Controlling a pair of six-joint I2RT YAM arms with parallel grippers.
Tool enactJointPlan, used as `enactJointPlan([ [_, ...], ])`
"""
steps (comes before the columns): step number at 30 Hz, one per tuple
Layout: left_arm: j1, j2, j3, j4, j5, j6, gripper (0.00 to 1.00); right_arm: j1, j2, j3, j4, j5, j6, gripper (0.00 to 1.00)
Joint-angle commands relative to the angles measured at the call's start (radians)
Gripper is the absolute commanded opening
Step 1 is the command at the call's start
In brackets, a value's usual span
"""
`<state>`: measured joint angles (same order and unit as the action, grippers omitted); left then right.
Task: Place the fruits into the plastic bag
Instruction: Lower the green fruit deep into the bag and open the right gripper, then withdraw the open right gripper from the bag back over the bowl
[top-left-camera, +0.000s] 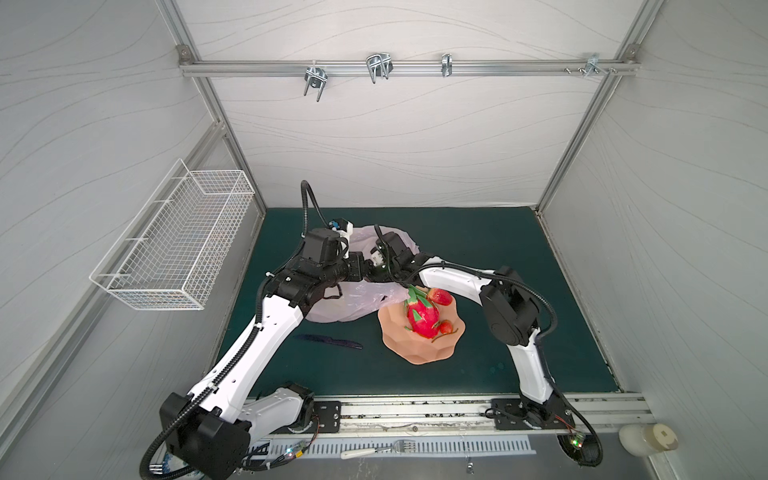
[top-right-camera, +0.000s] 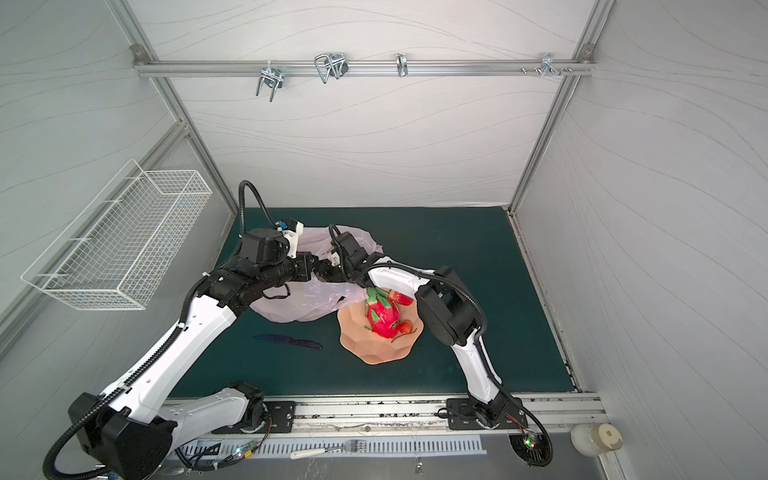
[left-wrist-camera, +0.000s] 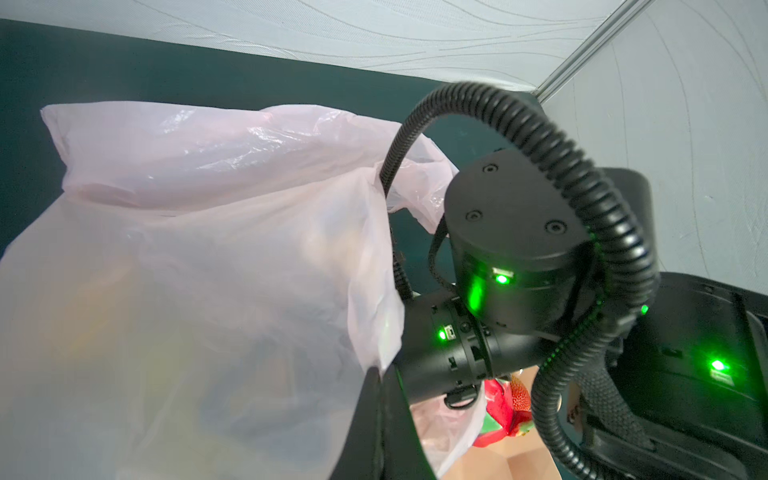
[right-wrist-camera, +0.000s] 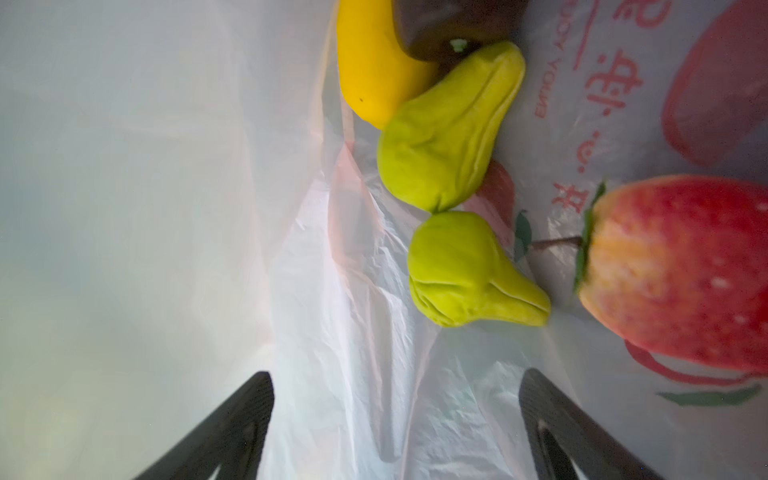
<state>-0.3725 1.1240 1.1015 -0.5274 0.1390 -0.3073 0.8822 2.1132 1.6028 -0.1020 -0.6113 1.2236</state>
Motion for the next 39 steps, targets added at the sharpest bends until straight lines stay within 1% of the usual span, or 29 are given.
enactJointPlan([
  [1, 0.007, -0.025, 0.001, 0.002, -0.021, 0.004, 0.00, -0.004, -0.095, -0.030, 0.015, -0.034, -0.002, 0.95],
  [2, 0.007, -0.027, 0.000, 0.002, -0.021, 0.002, 0.00, -0.005, -0.109, -0.040, 0.005, -0.034, -0.014, 0.99],
  [3, 0.007, -0.029, -0.003, 0.003, -0.021, 0.000, 0.00, -0.006, -0.124, -0.048, -0.010, -0.031, -0.029, 0.99],
  [12, 0.007, -0.033, 0.000, 0.009, 0.001, 0.003, 0.00, -0.024, -0.247, -0.113, -0.140, 0.004, -0.155, 0.99],
  [24, 0.007, -0.042, -0.005, 0.018, 0.014, 0.013, 0.00, -0.071, -0.422, -0.200, -0.359, 0.094, -0.322, 0.99],
  [30, 0.007, -0.042, -0.011, 0.021, 0.021, 0.019, 0.00, -0.073, -0.486, -0.236, -0.386, 0.090, -0.354, 0.99],
  [34, 0.007, -0.040, -0.011, 0.017, 0.023, 0.027, 0.00, -0.074, -0.522, -0.262, -0.382, 0.065, -0.355, 0.99],
  [39, 0.007, -0.043, -0.012, 0.012, 0.017, 0.034, 0.00, -0.084, -0.549, -0.267, -0.411, 0.119, -0.362, 0.99],
])
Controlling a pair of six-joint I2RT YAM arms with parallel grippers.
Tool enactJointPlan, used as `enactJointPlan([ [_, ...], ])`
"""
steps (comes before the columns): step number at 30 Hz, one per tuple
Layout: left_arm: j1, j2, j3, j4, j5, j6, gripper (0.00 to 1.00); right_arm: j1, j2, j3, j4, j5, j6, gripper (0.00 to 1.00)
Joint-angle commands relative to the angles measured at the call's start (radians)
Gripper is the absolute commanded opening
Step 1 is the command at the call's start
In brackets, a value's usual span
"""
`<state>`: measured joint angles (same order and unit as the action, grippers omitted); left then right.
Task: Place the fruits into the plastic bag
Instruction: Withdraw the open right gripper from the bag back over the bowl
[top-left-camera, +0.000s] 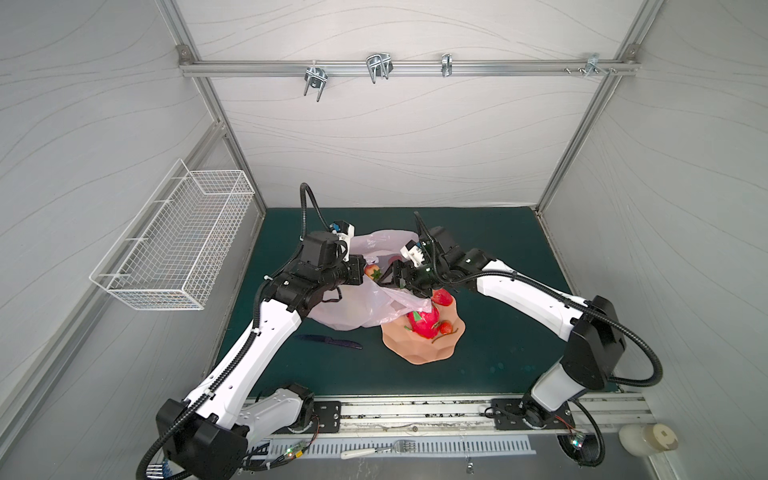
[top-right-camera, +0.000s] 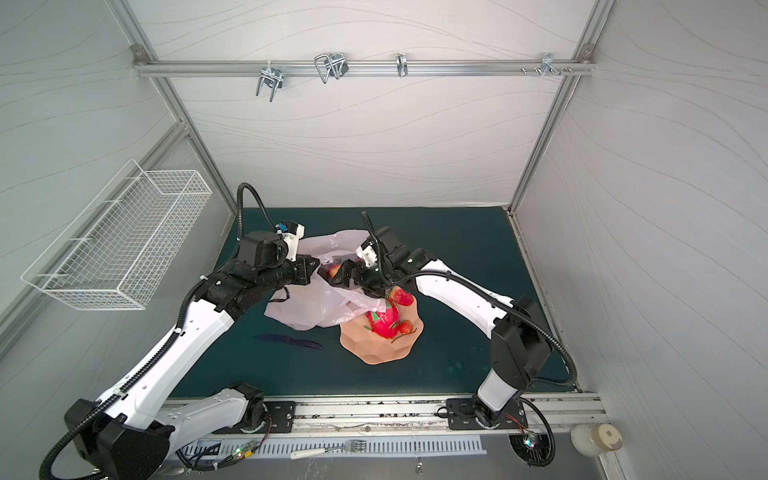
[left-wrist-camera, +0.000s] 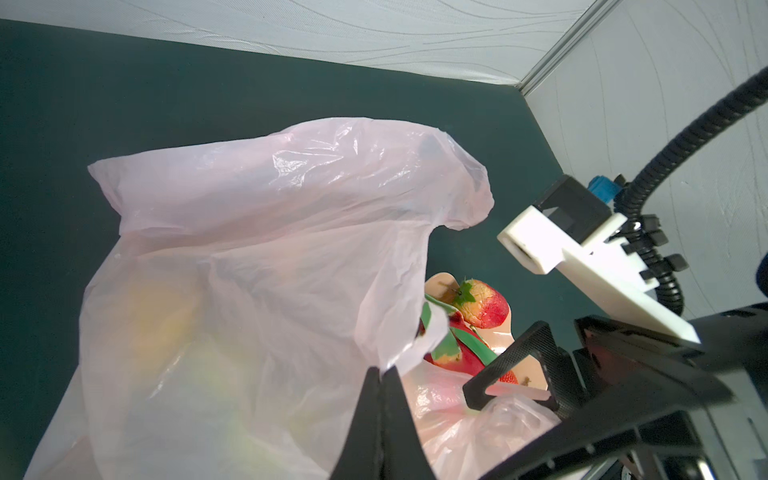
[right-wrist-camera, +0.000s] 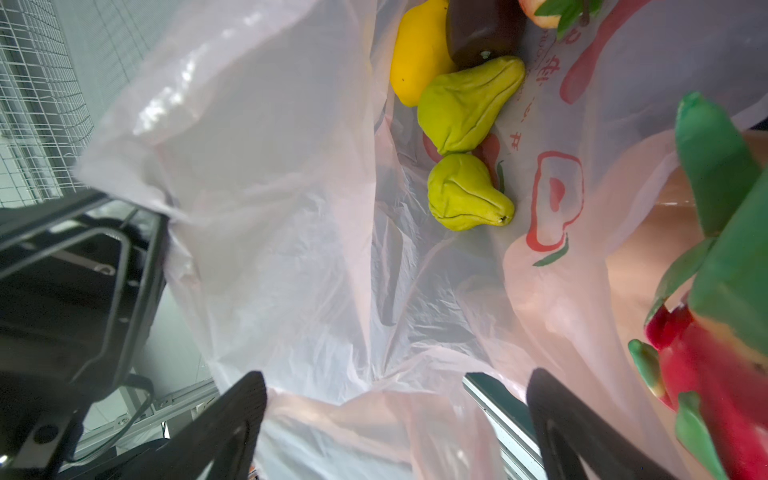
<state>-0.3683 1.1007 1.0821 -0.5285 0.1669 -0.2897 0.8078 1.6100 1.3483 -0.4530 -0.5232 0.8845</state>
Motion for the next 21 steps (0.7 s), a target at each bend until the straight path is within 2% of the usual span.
enactJointPlan([
  [1, 0.003, -0.020, 0.009, 0.012, -0.012, 0.018, 0.00, -0.015, -0.055, -0.016, -0.065, 0.047, -0.025, 0.99],
  [4, 0.003, -0.022, 0.015, 0.009, -0.003, 0.023, 0.00, -0.034, -0.086, -0.032, -0.059, 0.077, -0.028, 0.99],
  [10, 0.003, -0.018, 0.021, 0.015, 0.038, 0.013, 0.00, -0.048, -0.082, -0.046, 0.055, -0.001, 0.012, 0.99],
  [13, 0.003, -0.015, 0.021, 0.028, 0.064, 0.006, 0.00, -0.024, -0.071, -0.015, 0.006, 0.095, 0.011, 0.99],
  [17, -0.001, -0.007, 0.015, 0.038, 0.081, 0.001, 0.00, -0.031, -0.068, -0.046, 0.104, 0.216, 0.050, 0.99],
  [21, -0.002, -0.012, 0.005, 0.032, 0.085, 0.009, 0.00, -0.063, -0.031, -0.016, 0.160, 0.251, 0.048, 0.99],
])
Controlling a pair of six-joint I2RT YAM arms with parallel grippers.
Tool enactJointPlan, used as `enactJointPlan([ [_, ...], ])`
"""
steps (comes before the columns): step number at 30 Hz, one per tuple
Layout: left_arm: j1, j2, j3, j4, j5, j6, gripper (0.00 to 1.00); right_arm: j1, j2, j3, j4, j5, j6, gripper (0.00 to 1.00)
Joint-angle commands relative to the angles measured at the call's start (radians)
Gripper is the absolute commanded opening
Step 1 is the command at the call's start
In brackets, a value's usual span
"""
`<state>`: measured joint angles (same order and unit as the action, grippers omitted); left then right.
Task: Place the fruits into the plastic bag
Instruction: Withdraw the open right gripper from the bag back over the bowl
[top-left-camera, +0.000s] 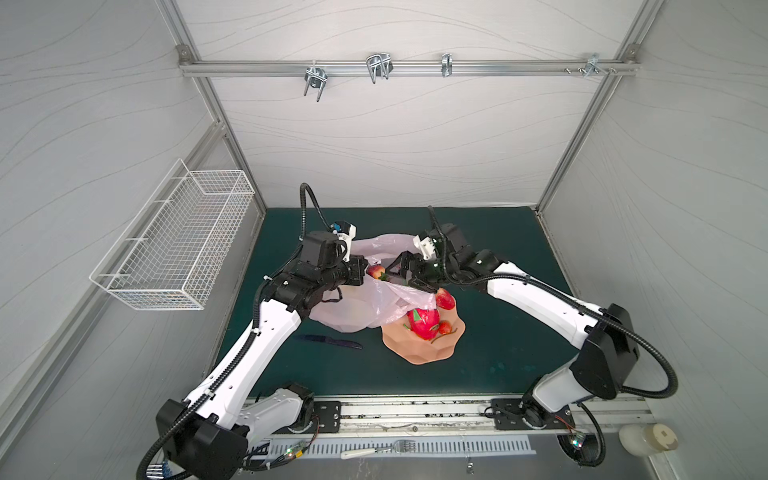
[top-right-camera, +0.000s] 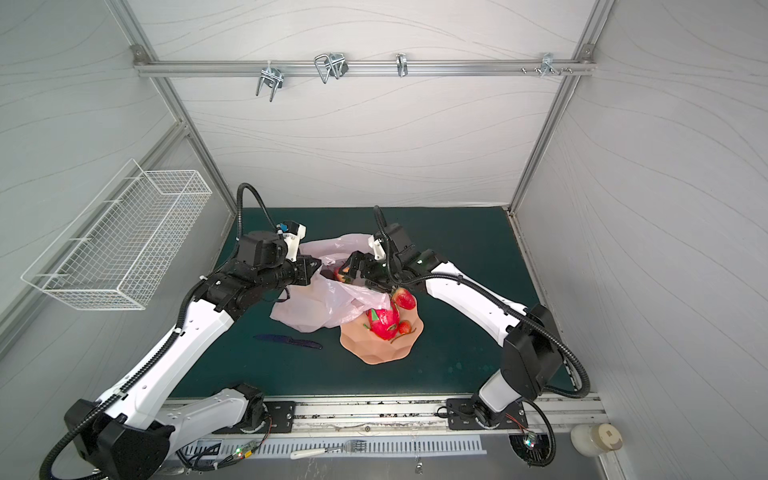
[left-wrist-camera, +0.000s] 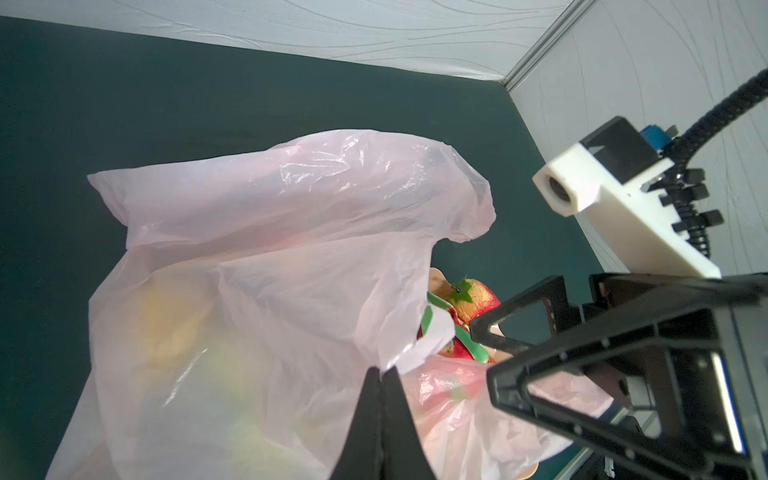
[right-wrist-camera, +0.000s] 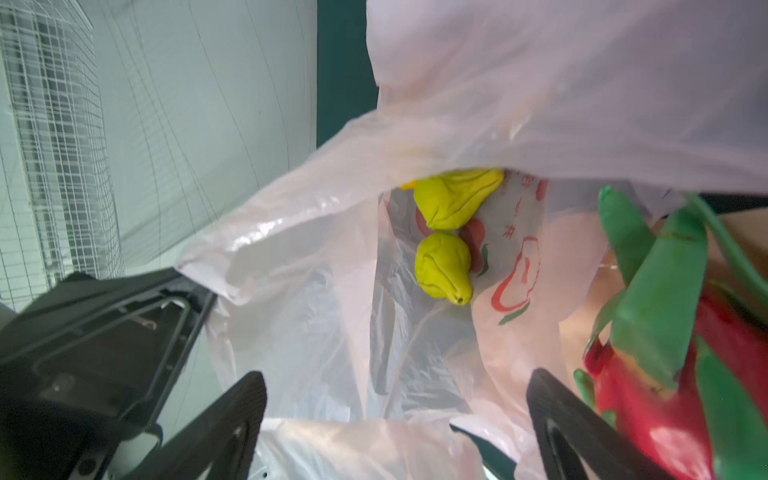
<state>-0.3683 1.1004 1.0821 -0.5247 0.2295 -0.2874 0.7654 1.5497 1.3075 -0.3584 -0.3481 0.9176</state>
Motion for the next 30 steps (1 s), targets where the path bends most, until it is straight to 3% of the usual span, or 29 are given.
enactJointPlan([
  [1, -0.002, -0.016, 0.003, 0.027, 0.022, 0.008, 0.00, -0.025, 0.041, 0.042, 0.062, 0.080, 0.007, 0.99],
  [8, -0.003, -0.035, -0.007, 0.007, 0.005, 0.014, 0.00, -0.050, 0.069, 0.127, 0.037, 0.027, -0.042, 0.99],
  [16, -0.001, -0.043, 0.016, -0.026, -0.020, 0.035, 0.00, -0.090, -0.135, 0.014, -0.114, 0.002, -0.209, 0.99],
  [23, -0.001, -0.029, 0.041, -0.033, -0.011, 0.042, 0.00, -0.125, -0.259, -0.032, -0.435, 0.222, -0.538, 0.96],
  [30, -0.002, -0.015, 0.054, -0.035, -0.003, 0.046, 0.00, -0.129, -0.229, -0.109, -0.516, 0.336, -0.742, 0.85],
])
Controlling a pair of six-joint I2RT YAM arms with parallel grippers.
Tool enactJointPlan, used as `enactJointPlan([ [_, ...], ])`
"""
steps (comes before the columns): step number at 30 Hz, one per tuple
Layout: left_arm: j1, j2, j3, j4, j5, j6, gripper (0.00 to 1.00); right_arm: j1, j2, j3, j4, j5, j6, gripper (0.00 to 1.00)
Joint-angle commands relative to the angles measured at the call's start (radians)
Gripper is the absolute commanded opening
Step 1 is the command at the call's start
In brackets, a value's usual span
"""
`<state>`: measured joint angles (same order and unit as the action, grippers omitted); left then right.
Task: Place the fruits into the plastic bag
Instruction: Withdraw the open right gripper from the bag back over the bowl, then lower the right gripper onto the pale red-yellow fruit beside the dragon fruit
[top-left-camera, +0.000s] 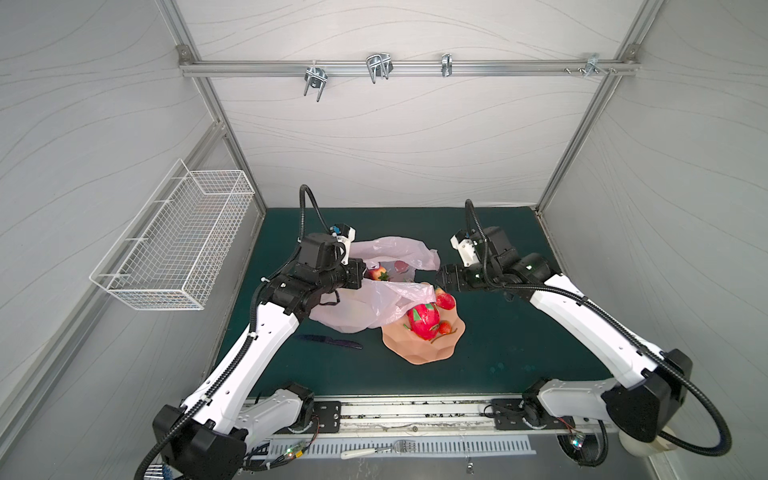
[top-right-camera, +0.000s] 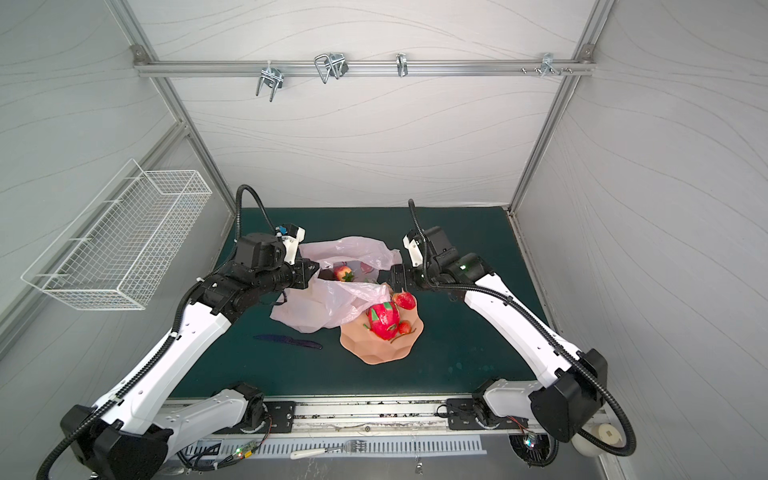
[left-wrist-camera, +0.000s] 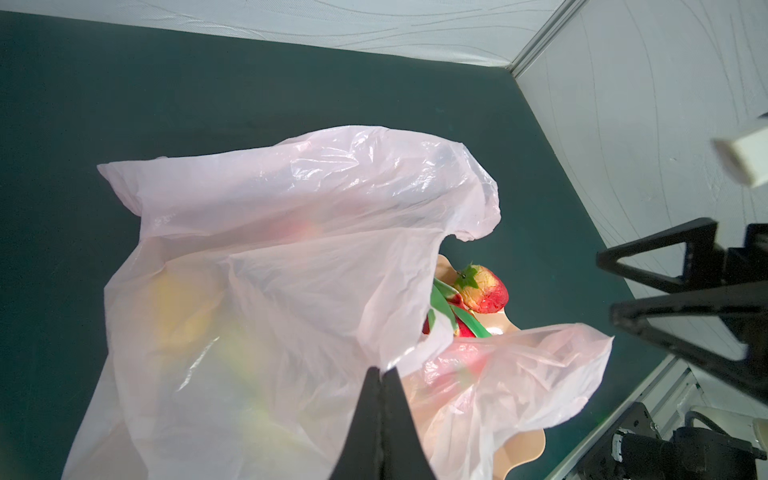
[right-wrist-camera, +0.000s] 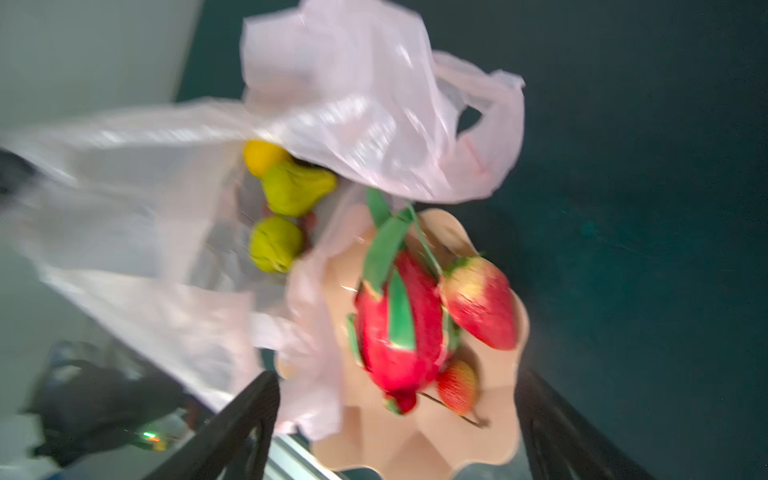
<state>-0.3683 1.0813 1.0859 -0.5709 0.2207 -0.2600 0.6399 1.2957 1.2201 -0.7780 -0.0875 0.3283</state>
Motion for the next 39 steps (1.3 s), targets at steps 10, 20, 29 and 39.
enactJointPlan([
  [10, -0.001, 0.005, 0.059, 0.003, 0.001, 0.019, 0.00, -0.002, 0.124, -0.057, -0.054, 0.127, -0.304, 0.76],
  [20, -0.002, 0.008, 0.062, 0.006, -0.002, 0.011, 0.00, 0.016, 0.217, -0.068, 0.036, 0.142, -0.348, 0.75],
  [29, -0.001, 0.009, 0.069, -0.002, -0.005, 0.014, 0.00, 0.029, 0.289, -0.047, 0.072, 0.124, -0.380, 0.76],
  [39, -0.001, 0.012, 0.077, -0.007, -0.008, 0.017, 0.00, 0.041, 0.318, -0.043, 0.084, 0.146, -0.380, 0.63],
])
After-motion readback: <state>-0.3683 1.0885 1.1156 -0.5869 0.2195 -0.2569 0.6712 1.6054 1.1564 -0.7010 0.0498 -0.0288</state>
